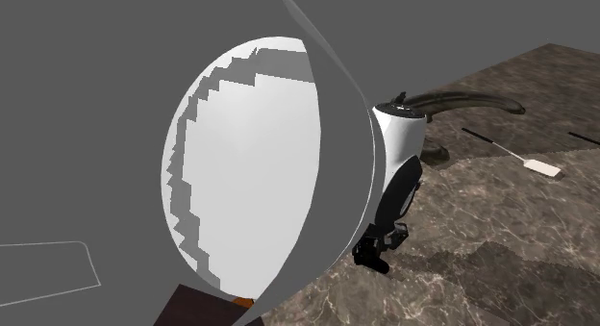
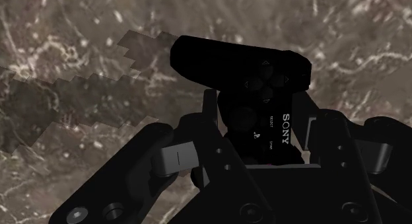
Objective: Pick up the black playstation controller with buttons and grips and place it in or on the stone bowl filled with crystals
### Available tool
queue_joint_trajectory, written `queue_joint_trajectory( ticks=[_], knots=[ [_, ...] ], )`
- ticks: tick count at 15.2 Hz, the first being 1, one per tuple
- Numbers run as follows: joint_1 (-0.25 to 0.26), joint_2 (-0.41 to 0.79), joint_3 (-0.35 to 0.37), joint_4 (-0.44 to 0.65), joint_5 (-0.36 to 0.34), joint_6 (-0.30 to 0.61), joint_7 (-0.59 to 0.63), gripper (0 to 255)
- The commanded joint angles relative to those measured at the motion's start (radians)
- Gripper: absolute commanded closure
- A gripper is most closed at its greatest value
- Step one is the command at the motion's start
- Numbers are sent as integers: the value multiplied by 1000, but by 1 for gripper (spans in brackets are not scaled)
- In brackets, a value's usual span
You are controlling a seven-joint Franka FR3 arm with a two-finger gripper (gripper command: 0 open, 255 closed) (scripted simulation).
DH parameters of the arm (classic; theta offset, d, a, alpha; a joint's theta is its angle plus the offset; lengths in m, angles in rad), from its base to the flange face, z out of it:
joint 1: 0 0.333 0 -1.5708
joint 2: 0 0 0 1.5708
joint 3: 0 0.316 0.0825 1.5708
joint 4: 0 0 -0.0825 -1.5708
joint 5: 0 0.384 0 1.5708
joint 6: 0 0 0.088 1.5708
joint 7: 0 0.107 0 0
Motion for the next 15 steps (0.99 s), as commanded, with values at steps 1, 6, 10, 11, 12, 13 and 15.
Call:
queue_joint_trajectory(
  ticks=[1,6,10,11,12,13,15],
  knots=[
    [0,0,0,0,0,0,0,255],
    [0,0,0,0,0,0,0,255],
    [-1,-29,5,18,-6,-46,3,255],
    [-1,-38,7,24,-8,-61,4,255],
    [-1,-47,9,31,-9,-76,5,255],
    [-2,-56,11,37,-10,-91,6,255],
    [-2,-72,14,51,-12,-121,7,255]
  ],
)
